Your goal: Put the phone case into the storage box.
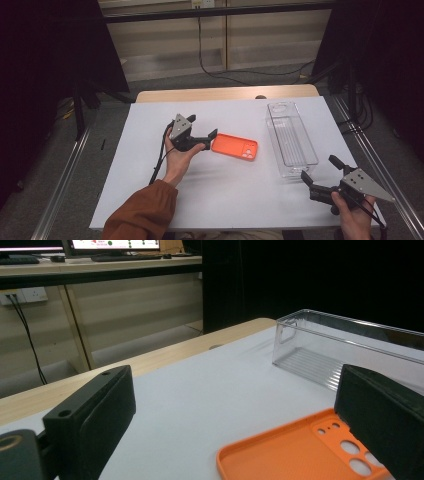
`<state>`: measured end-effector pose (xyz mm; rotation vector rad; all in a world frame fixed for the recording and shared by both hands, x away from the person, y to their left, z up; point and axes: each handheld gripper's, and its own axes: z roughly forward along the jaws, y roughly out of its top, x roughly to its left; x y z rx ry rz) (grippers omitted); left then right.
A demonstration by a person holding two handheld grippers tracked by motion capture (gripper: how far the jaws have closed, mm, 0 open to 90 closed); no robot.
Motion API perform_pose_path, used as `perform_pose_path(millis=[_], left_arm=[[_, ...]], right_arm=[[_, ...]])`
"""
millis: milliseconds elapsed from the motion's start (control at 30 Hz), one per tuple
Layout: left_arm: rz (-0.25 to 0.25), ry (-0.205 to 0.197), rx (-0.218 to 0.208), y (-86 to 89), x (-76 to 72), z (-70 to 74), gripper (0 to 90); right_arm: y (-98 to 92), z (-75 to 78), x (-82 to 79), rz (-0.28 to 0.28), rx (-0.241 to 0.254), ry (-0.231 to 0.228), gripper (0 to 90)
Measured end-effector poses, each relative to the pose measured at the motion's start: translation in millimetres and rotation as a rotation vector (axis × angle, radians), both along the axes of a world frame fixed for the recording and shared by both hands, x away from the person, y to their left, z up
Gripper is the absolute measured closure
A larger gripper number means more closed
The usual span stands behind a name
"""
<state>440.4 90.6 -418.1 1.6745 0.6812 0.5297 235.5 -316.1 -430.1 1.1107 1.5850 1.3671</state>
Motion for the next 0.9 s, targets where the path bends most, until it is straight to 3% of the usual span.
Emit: perform_pose_path(millis=[200,500,600,767,800,900], left_arm=[[-0.013,-0.009,0.032,-14.5,4.0,-4.3,2.7],[0.025,-0.048,0.056,-21.1,10.8,-2.5,4.7],[0.0,-0.045,0.034,-22.3,13.3,-4.1,10.0],[0.004,-0.035,0.022,-27.1,18.0,-5.9,14.6],[0.002,-0.027,0.031,-28.1,18.4,-5.6,21.0],[-0.01,-0.009,0.046,-32.7,20.5,-5.3,26.7]], right_arm=[[-0.1,-0.2,0.1,0.0,-0.002,0.002,0.0],[0.2,-0.3,0.1,0.002,0.0,0.004,0.0],[0.5,-0.4,0.4,0.002,-0.002,0.002,0.0],[0.2,-0.6,0.3,0.003,-0.005,0.005,0.0],[0.0,-0.6,0.2,0.005,-0.007,0.007,0.0],[0.1,-0.8,0.5,0.006,-0.005,0.004,0.0]])
